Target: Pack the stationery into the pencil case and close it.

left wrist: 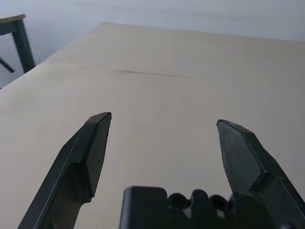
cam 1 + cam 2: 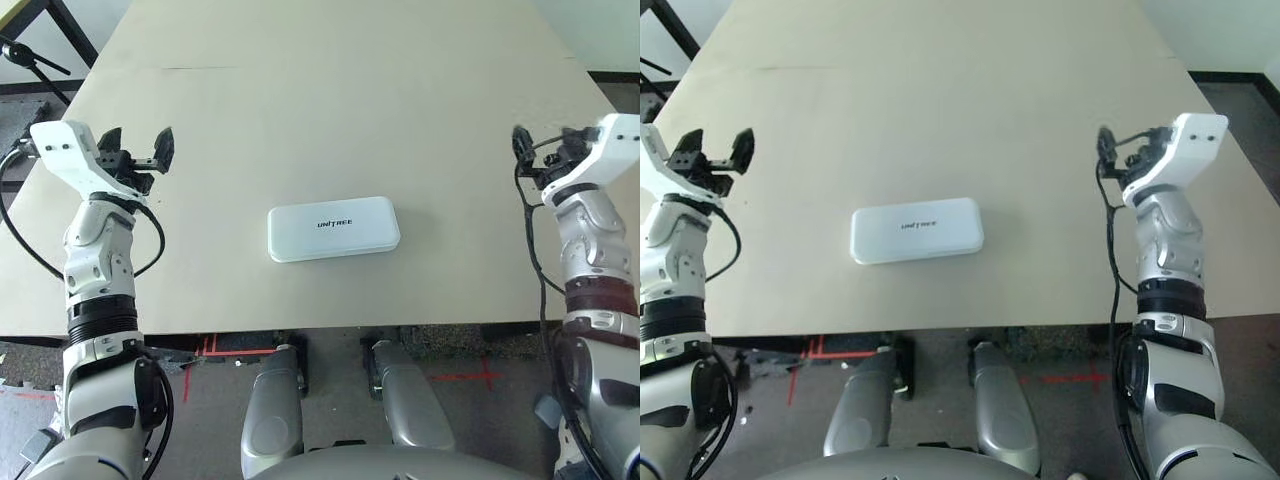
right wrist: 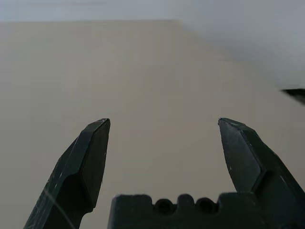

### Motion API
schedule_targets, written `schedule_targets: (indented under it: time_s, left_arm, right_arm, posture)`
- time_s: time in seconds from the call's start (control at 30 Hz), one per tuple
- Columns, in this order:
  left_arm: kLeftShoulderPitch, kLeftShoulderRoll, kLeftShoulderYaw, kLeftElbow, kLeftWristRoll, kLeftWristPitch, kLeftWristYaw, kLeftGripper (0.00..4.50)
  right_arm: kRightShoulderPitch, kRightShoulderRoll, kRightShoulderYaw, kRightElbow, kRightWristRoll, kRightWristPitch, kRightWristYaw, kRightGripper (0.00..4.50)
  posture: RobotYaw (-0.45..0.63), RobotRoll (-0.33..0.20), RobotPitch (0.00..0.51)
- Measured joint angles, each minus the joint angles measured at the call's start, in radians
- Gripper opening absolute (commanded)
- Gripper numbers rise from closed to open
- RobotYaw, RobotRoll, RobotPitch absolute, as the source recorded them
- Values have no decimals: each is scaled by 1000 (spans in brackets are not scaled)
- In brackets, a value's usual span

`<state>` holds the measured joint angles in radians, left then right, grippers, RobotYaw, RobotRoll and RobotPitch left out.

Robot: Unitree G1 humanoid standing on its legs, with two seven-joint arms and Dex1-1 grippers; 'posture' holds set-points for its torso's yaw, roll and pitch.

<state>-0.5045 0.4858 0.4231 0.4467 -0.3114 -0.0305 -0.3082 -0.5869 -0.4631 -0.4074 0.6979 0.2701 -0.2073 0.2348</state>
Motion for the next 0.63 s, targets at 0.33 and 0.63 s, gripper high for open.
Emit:
schedule_targets:
  time_s: [0.33, 0.63]
  left_arm:
    - [48, -6, 0, 7, 0, -49, 24, 4483]
    - [48, -6, -1, 6, -2, -54, 24, 4483]
  right_arm:
    - [62, 0, -19, 44, 7, -96, -6, 4500]
    - [61, 0, -22, 54, 11, -118, -5, 4500]
  posture:
    - [-72, 0, 200]
    - [-81, 0, 204]
